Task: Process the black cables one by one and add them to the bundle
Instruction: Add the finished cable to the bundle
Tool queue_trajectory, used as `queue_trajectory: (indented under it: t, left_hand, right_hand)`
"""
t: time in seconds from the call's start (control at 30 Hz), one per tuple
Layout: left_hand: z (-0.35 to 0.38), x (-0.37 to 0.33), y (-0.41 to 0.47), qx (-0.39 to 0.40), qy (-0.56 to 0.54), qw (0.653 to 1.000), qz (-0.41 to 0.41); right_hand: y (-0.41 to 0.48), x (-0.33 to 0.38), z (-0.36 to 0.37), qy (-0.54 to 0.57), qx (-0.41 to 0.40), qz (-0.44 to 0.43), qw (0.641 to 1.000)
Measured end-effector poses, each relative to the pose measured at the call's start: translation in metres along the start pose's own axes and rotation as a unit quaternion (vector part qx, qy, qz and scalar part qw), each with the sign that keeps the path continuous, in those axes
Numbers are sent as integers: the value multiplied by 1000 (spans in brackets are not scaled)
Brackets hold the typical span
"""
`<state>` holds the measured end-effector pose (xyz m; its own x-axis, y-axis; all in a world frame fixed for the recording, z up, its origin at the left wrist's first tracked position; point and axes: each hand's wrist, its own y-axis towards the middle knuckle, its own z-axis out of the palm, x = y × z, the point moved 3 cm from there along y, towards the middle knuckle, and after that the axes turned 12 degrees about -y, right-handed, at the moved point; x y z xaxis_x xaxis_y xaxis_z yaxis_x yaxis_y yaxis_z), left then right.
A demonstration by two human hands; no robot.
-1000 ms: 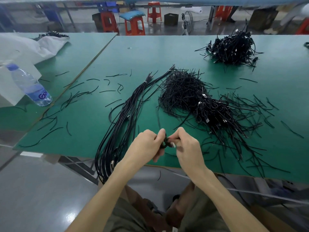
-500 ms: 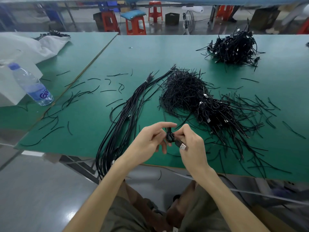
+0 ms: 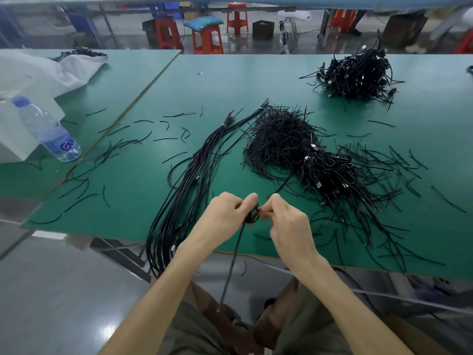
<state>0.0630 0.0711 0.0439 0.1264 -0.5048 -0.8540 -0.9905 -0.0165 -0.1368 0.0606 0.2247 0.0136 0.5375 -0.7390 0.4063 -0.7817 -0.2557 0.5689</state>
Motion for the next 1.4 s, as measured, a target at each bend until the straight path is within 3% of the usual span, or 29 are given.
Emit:
queue_trajectory:
  t: [0.1,0.2,0.27,0.37,0.47,0.53,0.63,0.73,0.83,0.97,1.2,1.4]
  left_hand:
    - [0,7,3,23,-83,996,-27]
    - [1,11,3,18,-86,996,1]
    - [2,15,5,-10,-69,997,16]
    - [1,20,10,-41,-51,997,36]
    - [5,23,11,7,-9,998,67]
    - [6,23,11,44,6,996,73]
    - [-7,24,13,15,-20,998,59]
    - [-24,29,16,-102,74,990,55]
    - [-39,41,19,-196,234,952,18]
    - [-38,64,21,-138,315,936,-73]
    - [-34,79,22,-157,314,933,-77]
    - [-34,78,25,-145,333,927,-94]
  right_hand:
    - [-1,-1,0,-17,-2,-9,1000]
    - [-1,-7,5,73,32,100,992]
    - [2,-12,10,179,85,181,963]
    - [3,-13,11,291,162,226,915]
    - [3,-16,11,345,198,277,875]
    - [7,-20,8,335,196,284,877]
    - [19,-28,2,333,189,287,878]
    - [37,-44,-7,315,170,306,882]
    - [62,-73,-15,278,154,349,882]
    - [99,-119,-26,164,136,372,904]
    - [120,-152,-30,0,130,363,923]
    - [113,-152,-26,-29,92,356,930]
